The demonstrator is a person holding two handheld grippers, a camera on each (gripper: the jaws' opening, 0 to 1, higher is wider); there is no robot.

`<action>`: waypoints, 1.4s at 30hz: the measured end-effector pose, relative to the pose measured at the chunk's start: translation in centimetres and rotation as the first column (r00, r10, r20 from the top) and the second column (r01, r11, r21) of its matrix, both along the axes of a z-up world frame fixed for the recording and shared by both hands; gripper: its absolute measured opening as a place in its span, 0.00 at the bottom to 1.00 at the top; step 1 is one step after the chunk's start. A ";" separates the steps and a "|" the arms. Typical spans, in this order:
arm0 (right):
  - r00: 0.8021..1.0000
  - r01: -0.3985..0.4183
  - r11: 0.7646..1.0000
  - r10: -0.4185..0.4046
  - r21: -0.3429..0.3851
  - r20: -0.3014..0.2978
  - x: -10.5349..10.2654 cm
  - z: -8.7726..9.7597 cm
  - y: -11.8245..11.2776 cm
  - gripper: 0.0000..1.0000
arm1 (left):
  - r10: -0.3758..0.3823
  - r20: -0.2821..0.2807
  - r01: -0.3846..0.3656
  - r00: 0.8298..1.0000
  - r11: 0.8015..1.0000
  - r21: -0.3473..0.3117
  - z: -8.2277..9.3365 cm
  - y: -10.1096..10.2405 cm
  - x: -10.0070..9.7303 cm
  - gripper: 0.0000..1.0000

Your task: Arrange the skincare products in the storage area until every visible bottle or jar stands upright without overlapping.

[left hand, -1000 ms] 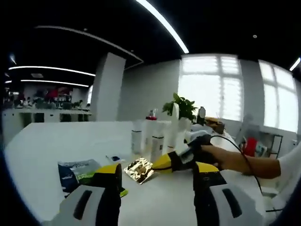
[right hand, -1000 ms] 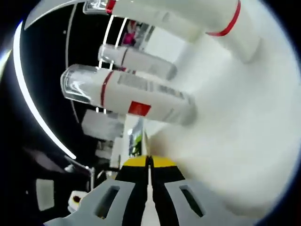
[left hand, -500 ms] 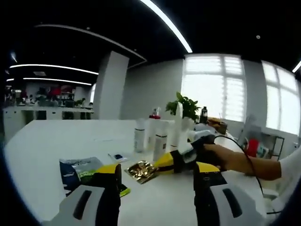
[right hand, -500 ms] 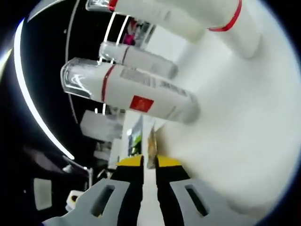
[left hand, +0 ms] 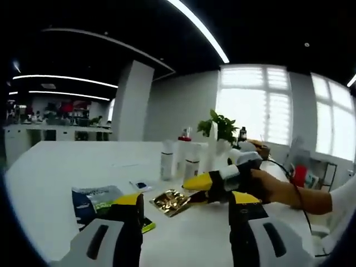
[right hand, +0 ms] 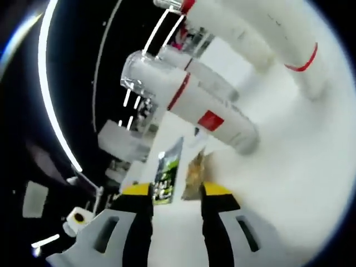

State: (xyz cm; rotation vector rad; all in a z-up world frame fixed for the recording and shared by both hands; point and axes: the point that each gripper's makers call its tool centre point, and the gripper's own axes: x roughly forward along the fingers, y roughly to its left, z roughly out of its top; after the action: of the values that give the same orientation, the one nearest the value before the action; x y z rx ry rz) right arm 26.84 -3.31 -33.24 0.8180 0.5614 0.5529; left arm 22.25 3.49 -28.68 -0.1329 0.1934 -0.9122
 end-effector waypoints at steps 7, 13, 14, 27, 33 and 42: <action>0.996 -0.015 0.984 0.029 -0.176 0.079 -0.2 -0.4 0.2 0.42 | 0.004 0.003 -0.004 1.000 1.000 0.008 -0.1 0.0 0.1 0.64; 0.994 -0.033 0.981 0.052 -0.190 0.096 -0.1 -0.3 0.5 0.44 | 0.009 0.002 -0.009 1.000 1.000 0.005 -0.1 0.1 0.2 0.64; 0.993 -0.029 0.980 0.050 -0.198 0.102 0.0 -0.2 0.5 0.44 | 0.010 0.002 -0.010 1.000 1.000 0.005 -0.1 0.1 0.3 0.63; 0.989 -0.016 0.969 0.052 -0.246 0.140 0.5 0.1 0.0 0.40 | 0.032 0.005 -0.032 0.999 0.999 0.009 -0.1 0.5 0.6 0.63; 0.986 -0.011 0.962 0.056 -0.273 0.156 0.5 0.2 -0.1 0.26 | 0.060 0.016 -0.061 0.998 0.998 0.027 -0.3 0.9 1.1 0.62; 0.975 -0.021 0.912 0.111 -0.410 0.195 0.9 -0.3 0.1 0.15 | 0.080 0.026 -0.081 0.996 0.995 0.065 -0.8 1.2 1.5 0.58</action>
State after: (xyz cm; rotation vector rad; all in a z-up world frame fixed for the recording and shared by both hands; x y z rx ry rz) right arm 27.74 -3.25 -33.54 0.3382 0.4830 0.5544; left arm 23.76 4.73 -29.52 -0.0685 0.1949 -0.8258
